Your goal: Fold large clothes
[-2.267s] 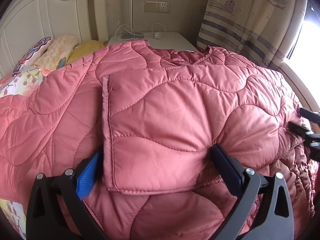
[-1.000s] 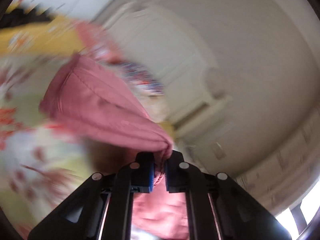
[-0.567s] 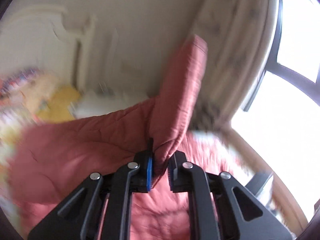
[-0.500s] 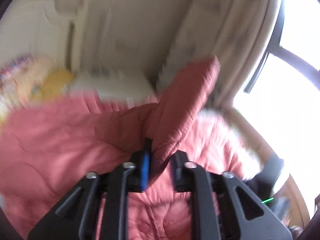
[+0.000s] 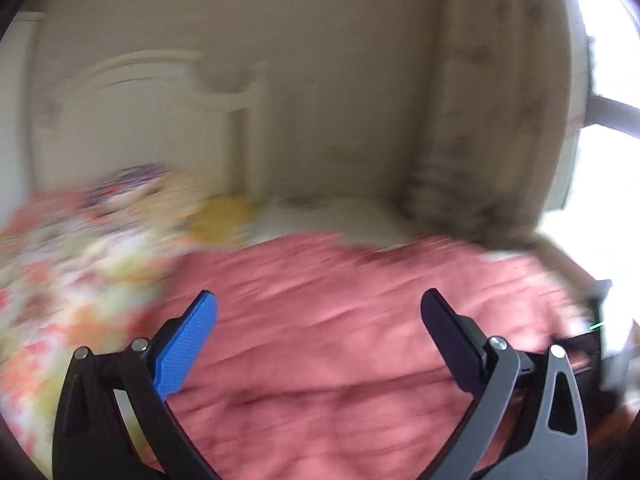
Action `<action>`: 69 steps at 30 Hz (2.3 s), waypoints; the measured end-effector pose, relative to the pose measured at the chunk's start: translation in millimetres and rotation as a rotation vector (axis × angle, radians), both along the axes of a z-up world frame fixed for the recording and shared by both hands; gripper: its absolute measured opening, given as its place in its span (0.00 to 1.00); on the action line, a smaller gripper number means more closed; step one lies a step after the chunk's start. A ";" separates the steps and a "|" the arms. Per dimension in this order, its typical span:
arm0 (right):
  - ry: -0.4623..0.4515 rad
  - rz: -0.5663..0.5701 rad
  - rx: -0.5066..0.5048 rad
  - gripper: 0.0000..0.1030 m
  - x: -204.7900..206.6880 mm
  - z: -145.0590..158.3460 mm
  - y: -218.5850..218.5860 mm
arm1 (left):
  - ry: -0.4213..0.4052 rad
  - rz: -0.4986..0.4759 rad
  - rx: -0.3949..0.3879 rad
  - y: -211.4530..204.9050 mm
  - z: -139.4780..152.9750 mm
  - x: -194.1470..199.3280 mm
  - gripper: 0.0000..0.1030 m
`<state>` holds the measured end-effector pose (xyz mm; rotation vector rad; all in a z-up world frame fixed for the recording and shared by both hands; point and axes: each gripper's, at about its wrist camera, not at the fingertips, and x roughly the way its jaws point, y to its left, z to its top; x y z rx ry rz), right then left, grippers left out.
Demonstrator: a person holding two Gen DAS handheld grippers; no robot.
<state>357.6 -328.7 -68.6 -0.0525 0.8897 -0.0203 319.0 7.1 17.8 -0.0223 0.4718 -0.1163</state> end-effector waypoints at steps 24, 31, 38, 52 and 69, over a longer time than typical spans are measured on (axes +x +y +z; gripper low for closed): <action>-0.076 0.149 -0.007 0.59 34.0 20.5 45.8 | 0.123 0.090 -0.266 77.9 -42.7 -3.3 0.98; -0.071 0.133 0.011 0.63 35.9 17.0 40.9 | 0.091 -0.015 -0.374 95.8 14.9 36.5 0.98; -0.067 0.134 0.058 0.65 36.5 14.8 33.9 | 0.379 -0.066 -0.187 58.7 -68.8 101.7 0.96; -0.056 0.134 0.089 0.66 39.7 13.9 29.0 | 0.501 -0.022 -0.411 97.1 -46.3 203.7 0.96; -0.054 0.142 0.117 0.67 40.3 13.1 24.6 | 0.414 0.059 -0.026 50.4 -67.0 200.4 0.98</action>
